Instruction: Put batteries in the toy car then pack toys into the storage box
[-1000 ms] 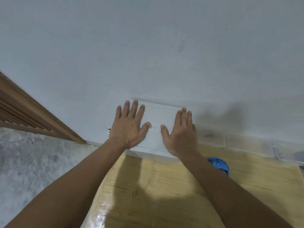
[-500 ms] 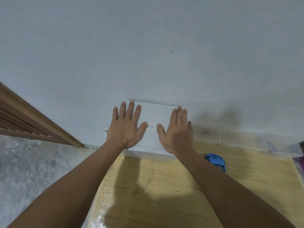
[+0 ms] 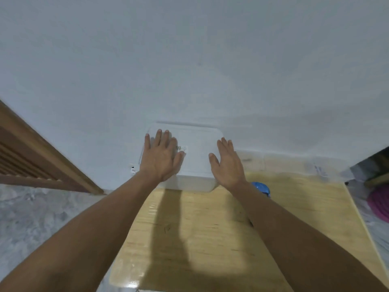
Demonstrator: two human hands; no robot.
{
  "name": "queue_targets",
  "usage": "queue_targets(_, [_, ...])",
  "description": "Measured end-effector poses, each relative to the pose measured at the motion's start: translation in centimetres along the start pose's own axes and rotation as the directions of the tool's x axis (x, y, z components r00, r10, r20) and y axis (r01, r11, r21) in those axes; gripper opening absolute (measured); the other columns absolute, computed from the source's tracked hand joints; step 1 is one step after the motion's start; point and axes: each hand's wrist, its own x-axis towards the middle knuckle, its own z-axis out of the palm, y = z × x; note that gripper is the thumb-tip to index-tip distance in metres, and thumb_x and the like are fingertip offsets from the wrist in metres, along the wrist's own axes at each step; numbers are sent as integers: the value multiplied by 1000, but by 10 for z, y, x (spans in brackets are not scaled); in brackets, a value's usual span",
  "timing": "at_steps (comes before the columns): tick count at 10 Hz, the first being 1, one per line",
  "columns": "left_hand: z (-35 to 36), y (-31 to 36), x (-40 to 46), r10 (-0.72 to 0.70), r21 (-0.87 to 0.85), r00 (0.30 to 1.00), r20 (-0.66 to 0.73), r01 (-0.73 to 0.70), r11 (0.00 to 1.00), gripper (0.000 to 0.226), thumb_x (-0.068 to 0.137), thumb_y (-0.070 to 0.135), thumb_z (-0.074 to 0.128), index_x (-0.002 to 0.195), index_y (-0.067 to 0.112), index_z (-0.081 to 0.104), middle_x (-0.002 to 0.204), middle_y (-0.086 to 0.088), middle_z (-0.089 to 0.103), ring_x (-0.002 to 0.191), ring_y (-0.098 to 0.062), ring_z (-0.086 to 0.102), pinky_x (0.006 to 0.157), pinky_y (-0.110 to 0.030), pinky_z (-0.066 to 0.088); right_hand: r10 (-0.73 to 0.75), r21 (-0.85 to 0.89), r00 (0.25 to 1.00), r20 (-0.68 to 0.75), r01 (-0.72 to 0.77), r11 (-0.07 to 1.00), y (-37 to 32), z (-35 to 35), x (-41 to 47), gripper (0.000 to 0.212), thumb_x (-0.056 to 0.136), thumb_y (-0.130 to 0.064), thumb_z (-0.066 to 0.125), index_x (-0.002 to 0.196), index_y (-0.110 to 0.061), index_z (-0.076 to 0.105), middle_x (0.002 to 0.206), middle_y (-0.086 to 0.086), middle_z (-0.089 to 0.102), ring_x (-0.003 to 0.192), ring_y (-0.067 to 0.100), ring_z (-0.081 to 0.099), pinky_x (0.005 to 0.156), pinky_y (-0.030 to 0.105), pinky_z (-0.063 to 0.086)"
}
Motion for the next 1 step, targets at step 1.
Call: queue_targets(1, [5, 23, -29, 47, -46, 999, -23, -48, 998, 75, 91, 57, 8, 140, 12, 43, 155, -14, 29, 146, -33, 18, 117, -55, 10, 63, 69, 997, -35, -61, 996, 19, -14, -29, 53, 102, -26, 39, 149, -6, 26, 159, 8, 24, 149, 21, 12, 118, 35, 18])
